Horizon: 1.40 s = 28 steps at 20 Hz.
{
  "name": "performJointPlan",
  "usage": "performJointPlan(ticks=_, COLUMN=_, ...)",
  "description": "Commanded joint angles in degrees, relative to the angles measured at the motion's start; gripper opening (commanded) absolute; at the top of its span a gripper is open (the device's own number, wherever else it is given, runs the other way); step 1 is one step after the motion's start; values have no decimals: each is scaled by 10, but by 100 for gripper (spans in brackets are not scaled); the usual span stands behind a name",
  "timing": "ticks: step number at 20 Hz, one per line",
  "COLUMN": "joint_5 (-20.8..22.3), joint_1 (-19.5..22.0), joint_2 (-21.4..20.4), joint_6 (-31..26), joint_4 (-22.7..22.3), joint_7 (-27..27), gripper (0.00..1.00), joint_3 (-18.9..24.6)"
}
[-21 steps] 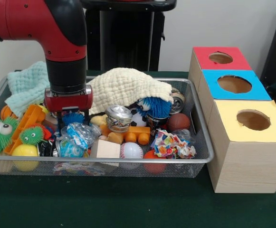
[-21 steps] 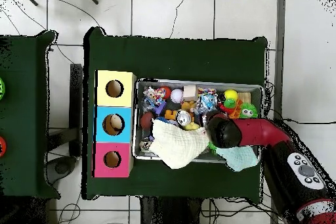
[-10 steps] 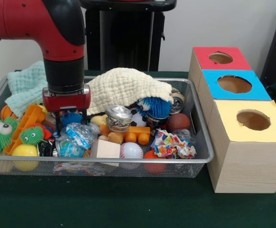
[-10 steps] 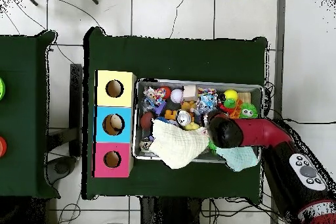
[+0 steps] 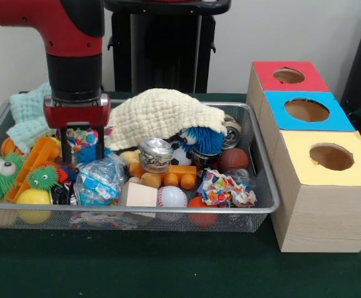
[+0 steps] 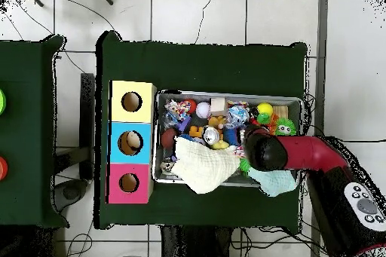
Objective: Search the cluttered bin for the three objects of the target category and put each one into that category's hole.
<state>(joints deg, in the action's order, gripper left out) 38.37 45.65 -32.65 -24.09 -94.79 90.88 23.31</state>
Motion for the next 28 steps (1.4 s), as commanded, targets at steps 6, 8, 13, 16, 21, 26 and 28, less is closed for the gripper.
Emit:
performJointPlan(ticks=6, joint_5=-30, joint_1=-5, joint_2=-70, joint_6=-59, joint_4=-55, joint_7=3, gripper=100, joint_3=0)
performJointPlan(ticks=8, joint_5=-31, joint_1=-6, joint_2=-69, joint_6=-61, joint_4=-53, joint_7=2, gripper=100, joint_3=-1)
performJointPlan(ticks=13, joint_5=-22, joint_1=-12, joint_2=-60, joint_6=-51, joint_4=-50, joint_7=5, gripper=100, joint_3=-6)
performJointPlan(ticks=16, joint_5=-1, joint_1=-37, joint_2=-39, joint_6=-42, joint_4=-30, joint_7=16, gripper=100, joint_3=-23)
performJointPlan(ticks=21, joint_5=7, joint_1=-75, joint_2=-29, joint_6=-16, joint_4=-25, joint_7=49, gripper=100, joint_3=-52)
performJointPlan(ticks=26, joint_5=-1, joint_1=-87, joint_2=-26, joint_6=-18, joint_4=-18, joint_7=39, gripper=100, joint_3=-62)
performJointPlan(ticks=28, joint_5=-3, joint_1=-86, joint_2=-16, joint_6=-13, joint_4=-11, joint_7=37, gripper=100, joint_3=-63)
